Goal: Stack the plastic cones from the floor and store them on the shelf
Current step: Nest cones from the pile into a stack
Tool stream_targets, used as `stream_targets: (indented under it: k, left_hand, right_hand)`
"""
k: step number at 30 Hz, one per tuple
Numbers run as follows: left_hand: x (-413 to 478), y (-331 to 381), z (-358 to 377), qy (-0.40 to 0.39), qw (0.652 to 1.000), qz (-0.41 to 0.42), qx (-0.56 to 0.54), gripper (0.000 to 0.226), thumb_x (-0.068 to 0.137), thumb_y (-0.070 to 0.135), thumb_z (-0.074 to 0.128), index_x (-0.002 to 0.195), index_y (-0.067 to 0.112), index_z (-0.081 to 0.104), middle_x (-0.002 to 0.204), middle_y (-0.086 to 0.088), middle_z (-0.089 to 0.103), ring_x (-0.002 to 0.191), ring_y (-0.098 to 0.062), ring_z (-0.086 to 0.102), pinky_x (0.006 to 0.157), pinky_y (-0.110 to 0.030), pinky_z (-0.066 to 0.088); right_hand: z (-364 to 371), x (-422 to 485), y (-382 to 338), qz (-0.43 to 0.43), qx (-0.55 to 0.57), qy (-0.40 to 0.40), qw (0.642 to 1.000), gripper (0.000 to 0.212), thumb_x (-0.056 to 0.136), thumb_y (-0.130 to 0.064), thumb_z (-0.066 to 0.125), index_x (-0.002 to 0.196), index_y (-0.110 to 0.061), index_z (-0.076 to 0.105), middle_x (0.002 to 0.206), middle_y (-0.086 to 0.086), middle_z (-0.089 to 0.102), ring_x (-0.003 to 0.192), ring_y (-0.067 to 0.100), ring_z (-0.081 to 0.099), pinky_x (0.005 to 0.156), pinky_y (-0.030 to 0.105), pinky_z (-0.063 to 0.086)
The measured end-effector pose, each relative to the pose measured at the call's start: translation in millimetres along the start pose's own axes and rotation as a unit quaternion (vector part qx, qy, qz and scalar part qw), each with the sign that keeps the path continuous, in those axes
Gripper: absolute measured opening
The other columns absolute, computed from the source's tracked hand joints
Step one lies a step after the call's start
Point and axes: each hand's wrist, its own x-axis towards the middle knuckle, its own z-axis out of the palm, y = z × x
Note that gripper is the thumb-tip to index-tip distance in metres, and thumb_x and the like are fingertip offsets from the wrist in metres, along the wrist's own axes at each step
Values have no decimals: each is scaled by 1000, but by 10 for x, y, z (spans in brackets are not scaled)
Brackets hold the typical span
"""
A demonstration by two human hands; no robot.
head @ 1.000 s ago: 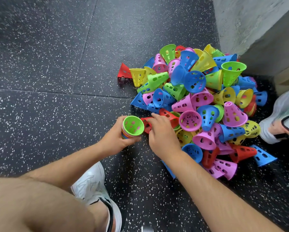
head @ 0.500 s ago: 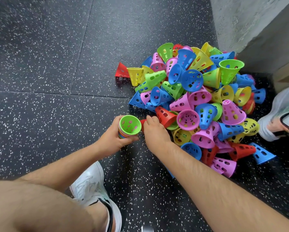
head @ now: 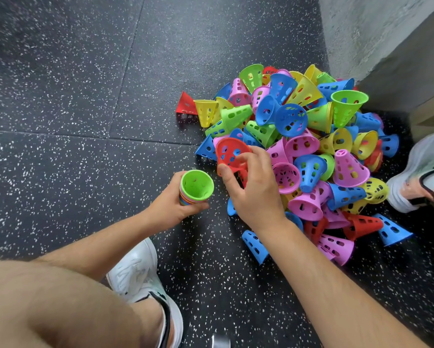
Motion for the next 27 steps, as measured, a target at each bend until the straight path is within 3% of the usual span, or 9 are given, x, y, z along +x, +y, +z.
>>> stream_targets:
  k: [4, 8, 10, 13, 15, 18, 24, 27]
  left_hand:
    - [1, 17, 19, 5, 1000, 5, 11, 69, 80, 8, 86, 130, 24, 42, 116, 8, 61, 95, 14, 58, 89, -7, 42]
    - [-7, 16, 6, -16, 1000, 8, 15, 69, 82, 6, 84, 134, 22, 40, 120, 3, 61, 97, 12, 59, 89, -8, 43]
    - [2, 0, 2, -25, 1000, 8, 16, 74, 80, 15, 88, 137, 21, 41, 125, 2, 61, 104, 7, 59, 94, -11, 43]
    - [5, 8, 23, -28, 999, 11, 20, 75, 77, 22, 91, 135, 25, 43, 122, 6, 62, 105, 5, 60, 95, -11, 43]
    - [8, 1, 39, -35, 999, 13, 26, 75, 76, 21, 91, 132, 32, 42, 122, 8, 62, 105, 5, 60, 94, -9, 41]
    - [10, 0, 52, -48, 998, 13, 32, 77, 72, 34, 92, 129, 43, 41, 124, 9, 61, 111, -1, 60, 97, -12, 41]
    - [-17, 13, 77, -59, 997, 17, 42, 76, 66, 45, 89, 127, 45, 42, 124, 15, 59, 114, -4, 59, 99, -15, 42]
    - [-9, -18, 64, -52, 998, 10, 35, 77, 71, 36, 93, 127, 47, 42, 119, 21, 61, 114, -6, 60, 101, -21, 43]
  right_hand:
    - [-13, -61, -145, -11, 2, -36, 999, 53, 96, -48, 55, 129, -7, 54, 125, 6, 58, 115, 24, 52, 102, 38, 42]
    - [51, -225, -163, 47, -102, -235, 965, 65, 93, -57, 55, 146, -23, 40, 119, 7, 52, 114, 28, 48, 102, 40, 40]
    - [57, -346, -97, 64, -86, -291, 951, 68, 93, -58, 55, 149, -27, 33, 126, 5, 51, 122, 24, 45, 105, 37, 38]
    - [62, -508, 63, 117, -17, -214, 970, 54, 96, -47, 57, 140, -18, 47, 132, -3, 55, 124, 16, 48, 107, 32, 40]
    - [59, -574, 191, 176, -17, -150, 973, 33, 97, -38, 58, 123, -17, 57, 112, -6, 58, 102, 16, 58, 94, 35, 48]
    - [28, -605, 359, 176, -96, -165, 966, 19, 97, -31, 57, 111, -17, 60, 101, -4, 56, 94, 17, 55, 83, 37, 48]
    - [85, -569, 506, 103, -213, -279, 931, 44, 99, -12, 50, 141, -22, 49, 111, 5, 48, 97, 26, 53, 67, 33, 36]
    - [91, -537, 531, 76, -254, -317, 911, 60, 89, 3, 52, 142, -23, 46, 112, 4, 41, 96, 26, 48, 67, 32, 32]
